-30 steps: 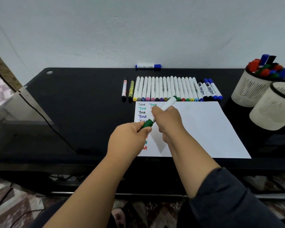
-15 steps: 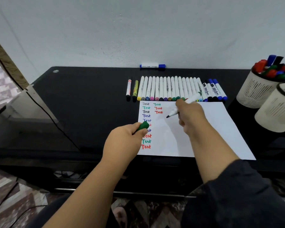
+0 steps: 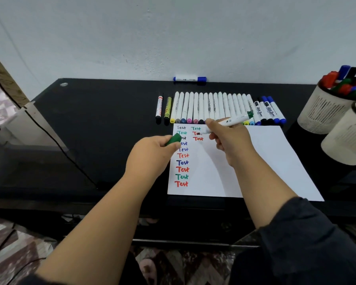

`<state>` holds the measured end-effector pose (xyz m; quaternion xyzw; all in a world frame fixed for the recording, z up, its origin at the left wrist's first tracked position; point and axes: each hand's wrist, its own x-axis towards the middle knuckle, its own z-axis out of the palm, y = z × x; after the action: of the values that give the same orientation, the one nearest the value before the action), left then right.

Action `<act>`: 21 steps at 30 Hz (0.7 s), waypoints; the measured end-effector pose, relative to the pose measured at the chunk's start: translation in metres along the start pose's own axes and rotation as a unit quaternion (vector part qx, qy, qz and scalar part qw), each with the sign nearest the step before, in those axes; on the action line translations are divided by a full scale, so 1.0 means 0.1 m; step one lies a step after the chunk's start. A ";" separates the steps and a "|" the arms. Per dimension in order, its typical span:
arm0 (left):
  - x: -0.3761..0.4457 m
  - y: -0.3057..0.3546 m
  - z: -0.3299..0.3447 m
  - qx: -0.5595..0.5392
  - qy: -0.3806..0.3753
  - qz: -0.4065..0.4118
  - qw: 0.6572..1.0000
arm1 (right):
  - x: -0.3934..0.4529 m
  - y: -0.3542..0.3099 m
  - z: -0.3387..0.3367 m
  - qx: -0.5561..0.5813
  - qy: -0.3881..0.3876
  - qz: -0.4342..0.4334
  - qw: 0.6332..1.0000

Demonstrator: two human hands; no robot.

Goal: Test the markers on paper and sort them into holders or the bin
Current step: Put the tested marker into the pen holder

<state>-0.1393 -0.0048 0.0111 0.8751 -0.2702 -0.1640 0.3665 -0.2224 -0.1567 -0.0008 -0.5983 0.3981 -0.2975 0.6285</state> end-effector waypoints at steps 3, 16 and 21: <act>0.11 -0.01 0.00 0.020 -0.001 0.013 1.000 | 0.07 0.05 0.05 -0.061 0.007 -0.034 0.998; 0.25 -0.08 0.08 0.034 -0.024 -0.006 0.999 | 0.18 0.25 0.15 -0.138 0.022 -0.085 0.987; 0.25 -0.05 0.11 0.037 -0.036 -0.016 0.999 | 0.20 0.27 0.17 -0.163 0.020 -0.099 0.981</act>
<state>-0.1229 -0.0224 -0.0025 0.8861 -0.2747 -0.1908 0.3209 -0.2003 -0.1614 -0.0308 -0.7232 0.3927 -0.3009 0.4819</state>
